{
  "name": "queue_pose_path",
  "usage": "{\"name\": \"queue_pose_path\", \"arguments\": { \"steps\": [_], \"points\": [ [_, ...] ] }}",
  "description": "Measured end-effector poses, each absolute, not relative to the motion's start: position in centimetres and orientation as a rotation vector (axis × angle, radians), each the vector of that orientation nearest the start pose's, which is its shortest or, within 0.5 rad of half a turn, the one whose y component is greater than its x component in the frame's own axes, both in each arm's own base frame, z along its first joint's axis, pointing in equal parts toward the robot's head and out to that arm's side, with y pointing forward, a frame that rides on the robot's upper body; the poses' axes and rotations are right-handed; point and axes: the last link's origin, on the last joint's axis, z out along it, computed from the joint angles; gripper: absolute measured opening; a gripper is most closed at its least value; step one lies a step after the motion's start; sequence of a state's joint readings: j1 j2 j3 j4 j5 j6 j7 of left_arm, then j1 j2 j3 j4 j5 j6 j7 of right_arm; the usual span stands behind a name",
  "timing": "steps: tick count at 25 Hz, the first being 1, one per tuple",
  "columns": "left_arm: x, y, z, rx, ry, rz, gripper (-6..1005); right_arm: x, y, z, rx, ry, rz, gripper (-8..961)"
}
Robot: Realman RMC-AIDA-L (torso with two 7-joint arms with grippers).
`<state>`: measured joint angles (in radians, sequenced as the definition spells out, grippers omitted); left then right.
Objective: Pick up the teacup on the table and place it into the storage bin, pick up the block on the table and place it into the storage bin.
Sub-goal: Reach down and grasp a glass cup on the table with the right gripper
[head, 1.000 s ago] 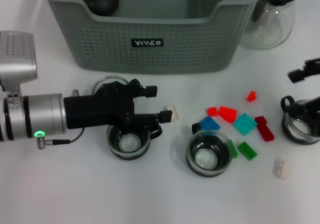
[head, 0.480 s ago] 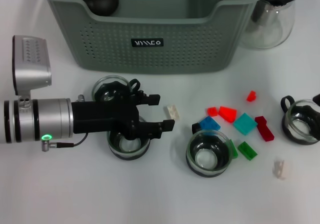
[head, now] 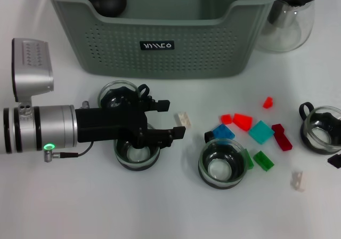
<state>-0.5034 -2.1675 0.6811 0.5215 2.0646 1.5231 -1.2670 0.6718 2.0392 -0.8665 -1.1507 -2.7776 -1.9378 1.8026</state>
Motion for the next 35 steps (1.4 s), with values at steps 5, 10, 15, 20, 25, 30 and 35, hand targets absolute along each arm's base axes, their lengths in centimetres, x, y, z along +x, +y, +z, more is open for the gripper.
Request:
{"name": "queue_pose_path", "arguments": {
  "steps": [5, 10, 15, 20, 25, 30, 35],
  "points": [
    [-26.4, 29.2, -6.3, -2.800, -0.715, -0.750, 828, 25.5, 33.3, 5.2, -2.967, 0.681, -0.683, 836],
    [-26.5, 29.1, -6.3, -2.797, -0.723, -0.748, 828, 25.9, 33.7, 4.0, -2.957, 0.661, -0.706, 798],
    [-26.7, 29.1, -6.4, -2.790, -0.730, -0.739, 827, 26.0, 33.8, 3.1, -2.956, 0.627, -0.725, 759],
    [-26.8, 29.1, -6.4, -2.787, -0.735, -0.737, 827, 26.3, 33.8, 2.4, -2.940, 0.601, -0.768, 714],
    [-26.9, 29.1, -6.6, -2.781, -0.748, -0.731, 827, 26.4, 33.8, 2.1, -2.935, 0.588, -0.797, 665],
    [-27.0, 29.0, -6.6, -2.780, -0.750, -0.730, 827, 26.5, 33.8, 2.1, -2.930, 0.605, -0.798, 427],
    [-27.0, 29.0, -6.6, -2.775, -0.755, -0.732, 826, 26.5, 33.6, 2.0, -2.934, 0.611, -0.798, 228]
  ]
}}
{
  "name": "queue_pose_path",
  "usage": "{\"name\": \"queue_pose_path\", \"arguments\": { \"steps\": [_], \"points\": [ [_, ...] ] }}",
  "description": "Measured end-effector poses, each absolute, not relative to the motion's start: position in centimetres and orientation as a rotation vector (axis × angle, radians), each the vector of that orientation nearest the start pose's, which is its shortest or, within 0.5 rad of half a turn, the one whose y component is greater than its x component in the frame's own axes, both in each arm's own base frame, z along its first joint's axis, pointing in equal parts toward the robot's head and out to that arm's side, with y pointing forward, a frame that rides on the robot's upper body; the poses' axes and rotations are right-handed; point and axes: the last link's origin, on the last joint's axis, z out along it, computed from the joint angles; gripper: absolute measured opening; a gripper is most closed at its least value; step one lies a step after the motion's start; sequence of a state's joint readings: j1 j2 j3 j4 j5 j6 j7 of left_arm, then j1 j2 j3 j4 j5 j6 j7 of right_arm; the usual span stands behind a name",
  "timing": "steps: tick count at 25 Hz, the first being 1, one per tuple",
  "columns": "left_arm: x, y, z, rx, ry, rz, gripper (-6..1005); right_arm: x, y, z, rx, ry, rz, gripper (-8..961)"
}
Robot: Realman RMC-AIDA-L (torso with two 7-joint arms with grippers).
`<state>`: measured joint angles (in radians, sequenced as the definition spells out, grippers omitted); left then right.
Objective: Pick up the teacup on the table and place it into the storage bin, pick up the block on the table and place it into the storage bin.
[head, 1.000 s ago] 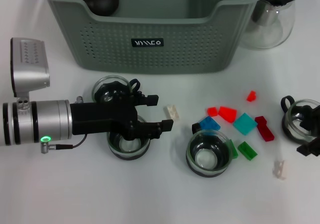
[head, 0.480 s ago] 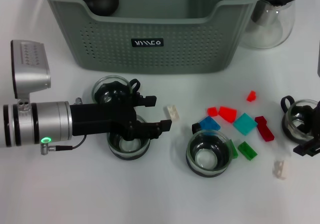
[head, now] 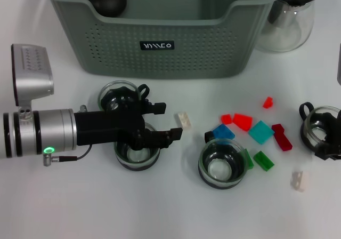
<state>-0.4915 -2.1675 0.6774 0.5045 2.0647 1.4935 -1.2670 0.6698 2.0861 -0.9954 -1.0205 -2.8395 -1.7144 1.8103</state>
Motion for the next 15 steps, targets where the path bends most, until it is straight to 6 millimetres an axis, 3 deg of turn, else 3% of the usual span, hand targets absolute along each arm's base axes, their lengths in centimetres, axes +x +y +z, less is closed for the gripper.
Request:
{"name": "queue_pose_path", "arguments": {
  "steps": [11, 15],
  "points": [
    [-27.17, 28.96, -6.49, -2.763, -0.765, -0.738, 826, 26.50, 33.34, 2.54, -2.944, 0.617, -0.786, 84],
    [-27.17, 28.96, -6.48, -2.762, -0.765, -0.739, 826, 26.44, 33.37, 2.90, -2.942, 0.627, -0.778, 81]
  ]
}}
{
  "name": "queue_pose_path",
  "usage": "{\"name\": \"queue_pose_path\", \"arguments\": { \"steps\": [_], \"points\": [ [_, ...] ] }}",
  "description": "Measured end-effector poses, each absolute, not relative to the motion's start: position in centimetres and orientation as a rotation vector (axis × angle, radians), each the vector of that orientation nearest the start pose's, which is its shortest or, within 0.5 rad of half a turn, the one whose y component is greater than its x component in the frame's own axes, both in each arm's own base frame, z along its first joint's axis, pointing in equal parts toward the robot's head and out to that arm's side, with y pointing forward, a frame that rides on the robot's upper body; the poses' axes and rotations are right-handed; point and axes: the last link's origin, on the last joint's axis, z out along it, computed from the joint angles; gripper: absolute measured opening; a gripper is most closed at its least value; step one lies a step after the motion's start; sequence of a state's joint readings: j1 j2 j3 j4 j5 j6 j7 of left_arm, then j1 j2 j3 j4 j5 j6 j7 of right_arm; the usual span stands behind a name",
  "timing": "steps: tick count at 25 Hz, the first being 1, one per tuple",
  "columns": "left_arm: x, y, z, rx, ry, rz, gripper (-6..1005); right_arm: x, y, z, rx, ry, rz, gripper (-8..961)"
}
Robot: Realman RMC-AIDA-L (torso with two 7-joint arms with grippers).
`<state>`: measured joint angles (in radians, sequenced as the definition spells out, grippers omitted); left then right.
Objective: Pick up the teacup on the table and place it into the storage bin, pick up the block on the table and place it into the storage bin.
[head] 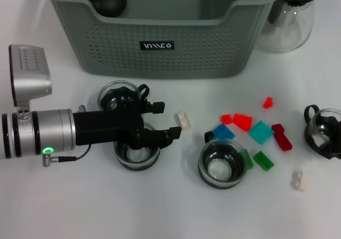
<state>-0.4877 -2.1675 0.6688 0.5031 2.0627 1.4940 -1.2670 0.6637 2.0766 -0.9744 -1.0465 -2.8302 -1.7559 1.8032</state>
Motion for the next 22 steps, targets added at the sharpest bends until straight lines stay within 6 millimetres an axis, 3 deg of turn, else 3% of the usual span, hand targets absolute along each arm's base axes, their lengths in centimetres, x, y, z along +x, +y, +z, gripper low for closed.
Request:
{"name": "queue_pose_path", "arguments": {
  "steps": [13, 22],
  "points": [
    [-27.0, 29.1, -6.5, -2.764, -0.758, -0.742, 825, 25.3, 33.9, 3.9, -2.945, 0.601, -0.691, 61],
    [-27.2, 29.1, -6.3, -2.753, -0.761, -0.742, 825, 22.0, 34.4, 5.5, -3.072, 0.543, -0.291, 62]
  ]
}}
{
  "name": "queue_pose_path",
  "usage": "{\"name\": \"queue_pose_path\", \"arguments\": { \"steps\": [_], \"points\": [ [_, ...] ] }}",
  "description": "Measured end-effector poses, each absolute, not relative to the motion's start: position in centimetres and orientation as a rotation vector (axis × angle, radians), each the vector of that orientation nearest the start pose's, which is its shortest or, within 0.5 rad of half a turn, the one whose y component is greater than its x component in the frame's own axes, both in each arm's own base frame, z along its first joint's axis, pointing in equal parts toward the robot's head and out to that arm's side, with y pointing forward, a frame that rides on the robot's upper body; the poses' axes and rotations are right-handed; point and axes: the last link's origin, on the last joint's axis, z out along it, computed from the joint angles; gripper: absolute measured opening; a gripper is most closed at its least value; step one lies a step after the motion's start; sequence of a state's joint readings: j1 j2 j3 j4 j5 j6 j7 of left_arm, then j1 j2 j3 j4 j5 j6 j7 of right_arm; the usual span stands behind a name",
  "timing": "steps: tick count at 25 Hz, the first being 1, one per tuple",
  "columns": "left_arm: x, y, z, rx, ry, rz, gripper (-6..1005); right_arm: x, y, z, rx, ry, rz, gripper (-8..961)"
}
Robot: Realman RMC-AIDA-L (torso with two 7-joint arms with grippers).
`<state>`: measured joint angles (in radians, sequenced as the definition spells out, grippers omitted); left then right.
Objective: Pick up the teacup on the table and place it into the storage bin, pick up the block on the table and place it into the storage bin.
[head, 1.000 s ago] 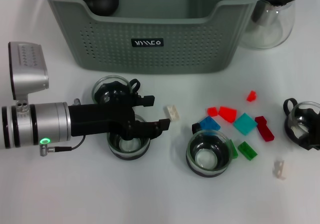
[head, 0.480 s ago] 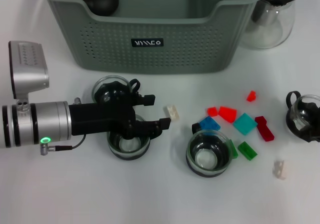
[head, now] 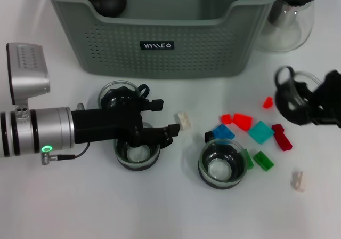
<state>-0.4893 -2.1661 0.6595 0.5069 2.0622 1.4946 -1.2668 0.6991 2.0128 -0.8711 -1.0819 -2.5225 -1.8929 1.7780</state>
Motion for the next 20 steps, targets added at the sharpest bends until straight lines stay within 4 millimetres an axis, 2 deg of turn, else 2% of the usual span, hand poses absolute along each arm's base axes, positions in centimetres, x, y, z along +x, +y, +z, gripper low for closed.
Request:
{"name": "queue_pose_path", "arguments": {
  "steps": [7, 13, 20],
  "points": [
    [-27.3, 29.0, -6.1, -2.762, -0.754, -0.739, 824, 17.9, 34.9, 5.6, -3.155, 0.433, 0.069, 60],
    [-27.3, 29.1, -5.9, -2.762, -0.746, -0.732, 824, 13.8, 36.3, 5.2, -3.209, 0.344, 0.385, 59],
    [-27.3, 29.3, -5.8, -2.756, -0.739, -0.737, 825, 8.1, 39.0, 5.1, -3.149, 0.248, 0.580, 60]
  ]
}}
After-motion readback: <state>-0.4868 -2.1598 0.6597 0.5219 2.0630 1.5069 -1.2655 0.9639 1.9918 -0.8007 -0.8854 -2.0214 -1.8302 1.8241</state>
